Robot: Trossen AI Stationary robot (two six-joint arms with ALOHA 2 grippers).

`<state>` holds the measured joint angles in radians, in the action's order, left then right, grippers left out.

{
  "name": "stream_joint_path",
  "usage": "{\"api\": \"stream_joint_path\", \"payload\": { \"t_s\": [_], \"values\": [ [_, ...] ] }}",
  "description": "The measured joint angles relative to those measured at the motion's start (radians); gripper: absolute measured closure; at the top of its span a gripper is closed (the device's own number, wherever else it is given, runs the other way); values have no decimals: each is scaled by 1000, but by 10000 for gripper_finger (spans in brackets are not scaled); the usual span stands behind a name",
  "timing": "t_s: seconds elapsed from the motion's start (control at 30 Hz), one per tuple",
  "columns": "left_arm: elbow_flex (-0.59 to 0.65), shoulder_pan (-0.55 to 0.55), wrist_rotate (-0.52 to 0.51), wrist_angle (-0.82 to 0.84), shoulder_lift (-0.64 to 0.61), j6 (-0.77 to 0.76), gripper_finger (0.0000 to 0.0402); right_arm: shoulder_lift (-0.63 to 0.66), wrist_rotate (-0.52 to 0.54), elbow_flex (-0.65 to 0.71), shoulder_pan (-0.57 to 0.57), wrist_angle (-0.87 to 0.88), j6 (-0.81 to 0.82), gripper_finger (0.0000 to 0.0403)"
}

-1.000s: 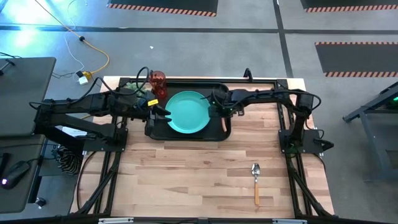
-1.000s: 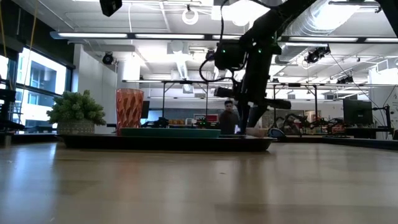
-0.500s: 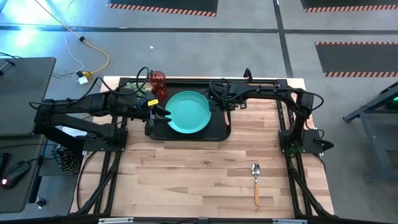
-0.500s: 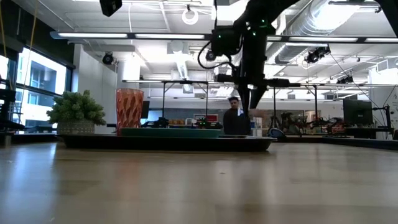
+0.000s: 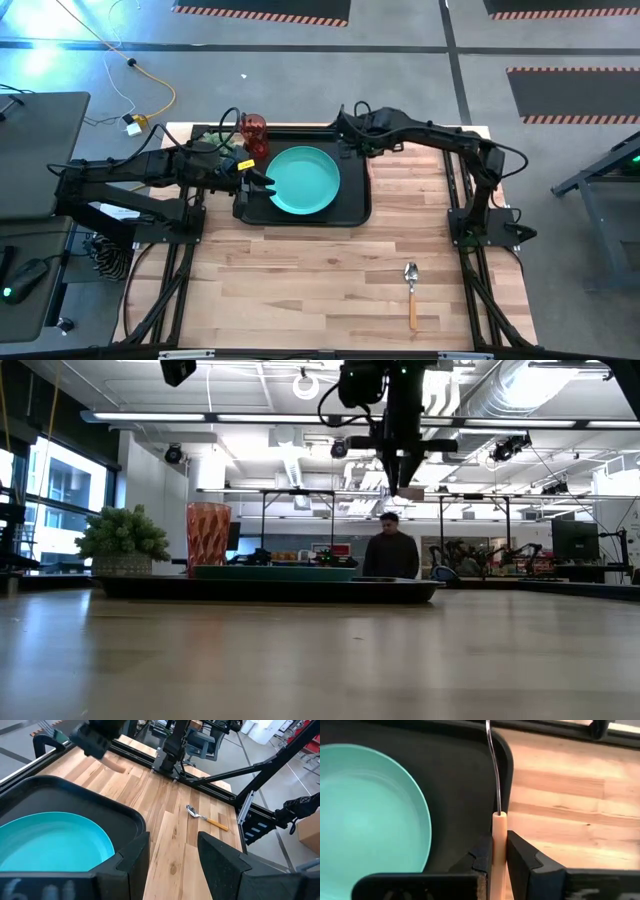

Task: Pick and place plate/cup/fork/spoon on tray
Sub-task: Put the orange fork to the right of the blue plate on the black tray

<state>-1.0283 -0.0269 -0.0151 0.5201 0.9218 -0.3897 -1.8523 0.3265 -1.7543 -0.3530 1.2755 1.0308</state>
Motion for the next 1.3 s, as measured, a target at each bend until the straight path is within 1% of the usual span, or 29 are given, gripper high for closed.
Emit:
{"api": "stream_joint_path", "payload": {
  "t_s": [0.13, 0.23, 0.4, 0.67, 0.93, 1.1, 1.3],
  "values": [
    [0, 0, 0, 0, 0, 2, 245, 0, 2, -19, -8, 15, 2, 379],
    [0, 0, 0, 0, 0, 20, 245, -18, -17, -19, -9, 23, 16, 380],
    [0, 0, 0, -1, 0, 26, 245, -104, -93, -18, 15, 35, 7, 380],
    [0, 0, 0, -1, 0, 25, 245, -210, -142, -17, 64, 56, 19, 380],
    [0, 0, 0, -2, 0, 26, 245, -283, -142, -17, 94, 49, 87, 380],
    [0, 0, 0, -1, 0, 26, 245, -329, -141, -17, 99, 48, 95, 380],
    [0, 0, 0, -1, 0, 26, 245, -362, -107, -17, 99, 36, 140, 380]
  ]
}}
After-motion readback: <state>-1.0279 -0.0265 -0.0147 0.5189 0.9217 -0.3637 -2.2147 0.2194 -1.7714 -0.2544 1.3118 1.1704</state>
